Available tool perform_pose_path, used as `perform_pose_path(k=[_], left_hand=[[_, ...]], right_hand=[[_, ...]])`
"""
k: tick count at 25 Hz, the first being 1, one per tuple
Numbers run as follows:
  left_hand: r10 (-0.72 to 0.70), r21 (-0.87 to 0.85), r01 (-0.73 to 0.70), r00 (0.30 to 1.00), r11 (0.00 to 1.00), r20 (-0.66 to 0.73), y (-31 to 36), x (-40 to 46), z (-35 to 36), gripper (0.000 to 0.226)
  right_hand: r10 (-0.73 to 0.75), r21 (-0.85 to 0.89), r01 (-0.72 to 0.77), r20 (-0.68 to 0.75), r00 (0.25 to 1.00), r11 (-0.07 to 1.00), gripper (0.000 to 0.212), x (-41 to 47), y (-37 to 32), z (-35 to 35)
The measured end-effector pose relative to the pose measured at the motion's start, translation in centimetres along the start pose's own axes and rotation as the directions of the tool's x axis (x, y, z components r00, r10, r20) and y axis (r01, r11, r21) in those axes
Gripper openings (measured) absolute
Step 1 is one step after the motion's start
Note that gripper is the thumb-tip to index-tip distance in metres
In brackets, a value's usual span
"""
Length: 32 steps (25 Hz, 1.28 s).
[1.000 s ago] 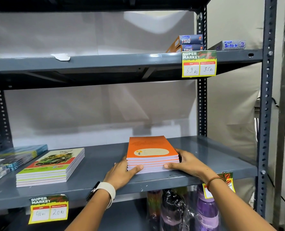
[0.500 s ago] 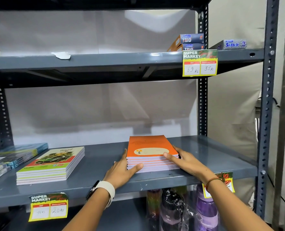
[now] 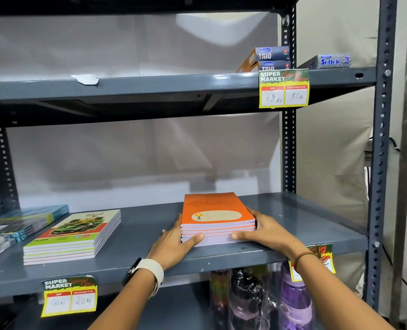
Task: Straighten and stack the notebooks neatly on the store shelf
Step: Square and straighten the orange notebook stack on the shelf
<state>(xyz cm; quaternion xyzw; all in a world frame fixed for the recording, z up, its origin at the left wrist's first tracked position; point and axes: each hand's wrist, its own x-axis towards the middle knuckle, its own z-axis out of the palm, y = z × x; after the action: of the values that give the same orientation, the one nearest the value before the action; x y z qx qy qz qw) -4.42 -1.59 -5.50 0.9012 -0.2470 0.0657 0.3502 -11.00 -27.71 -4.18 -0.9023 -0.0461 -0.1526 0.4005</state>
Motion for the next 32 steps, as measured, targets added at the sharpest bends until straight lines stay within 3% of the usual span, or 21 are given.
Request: perform_pose_path(k=[20,32], left_hand=[[-0.034,0.12,0.031,0.999,0.992,0.018,0.1,0.0,0.1,0.063],[-0.029,0.151,0.025,0.999,0.988,0.025,0.1,0.1,0.0,0.064]], right_hand=[[-0.001,-0.062,0.004,0.055,0.998,0.998,0.045,0.7,1.1,-0.4],[0.007,0.004,-0.007,0.09,0.996,1.0,0.056,1.1,1.7,-0.7]])
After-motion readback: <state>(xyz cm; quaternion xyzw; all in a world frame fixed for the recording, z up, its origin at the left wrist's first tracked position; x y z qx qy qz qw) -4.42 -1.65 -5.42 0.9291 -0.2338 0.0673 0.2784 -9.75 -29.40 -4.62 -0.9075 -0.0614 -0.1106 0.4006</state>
